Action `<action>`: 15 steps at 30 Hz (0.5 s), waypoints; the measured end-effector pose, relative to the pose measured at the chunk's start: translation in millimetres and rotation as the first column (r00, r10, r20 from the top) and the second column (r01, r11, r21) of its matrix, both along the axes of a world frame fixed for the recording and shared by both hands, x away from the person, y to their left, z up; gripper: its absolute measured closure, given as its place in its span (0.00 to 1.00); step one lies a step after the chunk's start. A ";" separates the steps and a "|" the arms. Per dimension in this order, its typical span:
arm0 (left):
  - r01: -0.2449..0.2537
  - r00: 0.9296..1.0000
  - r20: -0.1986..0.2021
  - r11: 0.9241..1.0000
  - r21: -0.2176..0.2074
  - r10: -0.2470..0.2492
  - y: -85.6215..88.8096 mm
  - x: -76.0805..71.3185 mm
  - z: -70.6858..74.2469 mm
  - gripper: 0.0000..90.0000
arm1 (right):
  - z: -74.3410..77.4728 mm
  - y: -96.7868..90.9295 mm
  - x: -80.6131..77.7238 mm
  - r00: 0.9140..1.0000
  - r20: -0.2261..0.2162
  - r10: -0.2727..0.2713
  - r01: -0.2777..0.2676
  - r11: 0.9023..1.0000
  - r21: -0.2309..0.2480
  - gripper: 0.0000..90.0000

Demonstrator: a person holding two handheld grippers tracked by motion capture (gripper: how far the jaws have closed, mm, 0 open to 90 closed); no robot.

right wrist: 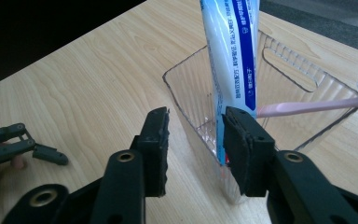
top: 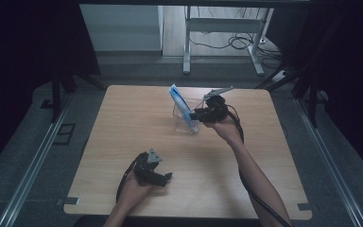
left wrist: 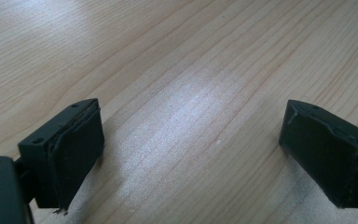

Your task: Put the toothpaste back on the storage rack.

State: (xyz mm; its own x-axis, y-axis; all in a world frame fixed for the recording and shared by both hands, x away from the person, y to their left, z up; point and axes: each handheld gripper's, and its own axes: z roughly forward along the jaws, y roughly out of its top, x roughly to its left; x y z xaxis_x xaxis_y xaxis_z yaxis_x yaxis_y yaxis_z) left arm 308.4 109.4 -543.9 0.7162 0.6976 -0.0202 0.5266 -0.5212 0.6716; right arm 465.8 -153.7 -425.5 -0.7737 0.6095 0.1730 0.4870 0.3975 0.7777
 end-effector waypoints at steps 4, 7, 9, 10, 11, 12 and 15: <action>0.000 1.000 0.000 1.000 0.000 0.000 0.0 0.0 0.0 0.07 | -0.1 -2.3 -4.3 1.000 0.003 0.002 -0.002 1.000 0.001 0.69; 0.000 1.000 0.000 1.000 0.000 0.000 0.0 0.0 0.0 0.07 | -1.2 -4.0 -7.8 1.000 0.006 0.004 -0.004 1.000 -0.003 0.68; 0.000 1.000 0.000 1.000 0.000 0.000 0.0 0.0 0.0 0.07 | -2.3 -5.0 -9.6 1.000 0.009 0.004 -0.003 1.000 -0.006 0.66; 0.000 1.000 0.000 1.000 0.000 0.000 0.0 0.0 0.0 0.07 | -3.1 -5.8 -10.7 1.000 0.008 0.005 -0.005 1.000 -0.009 0.65; 0.000 1.000 0.000 1.000 0.000 0.000 0.0 0.0 0.0 0.07 | -4.0 -6.4 -11.6 1.000 0.009 0.004 -0.004 1.000 -0.011 0.64; 0.000 1.000 0.000 1.000 0.000 0.000 0.0 0.0 0.0 0.07 | -5.0 -7.3 -12.7 1.000 0.009 0.005 -0.005 1.000 -0.015 0.63; 0.000 1.000 0.000 1.000 0.000 0.000 0.0 0.0 0.0 0.07 | -8.4 -9.8 -16.1 1.000 0.020 0.004 -0.004 1.000 -0.024 0.59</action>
State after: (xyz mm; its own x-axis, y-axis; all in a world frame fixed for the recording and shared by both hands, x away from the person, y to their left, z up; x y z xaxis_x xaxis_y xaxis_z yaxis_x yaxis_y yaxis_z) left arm 308.4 109.4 -543.9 0.7163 0.6975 -0.0203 0.5268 -0.5214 0.6713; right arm 449.7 -163.5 -434.0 -0.7792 0.6103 0.1427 0.4700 0.4184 0.7772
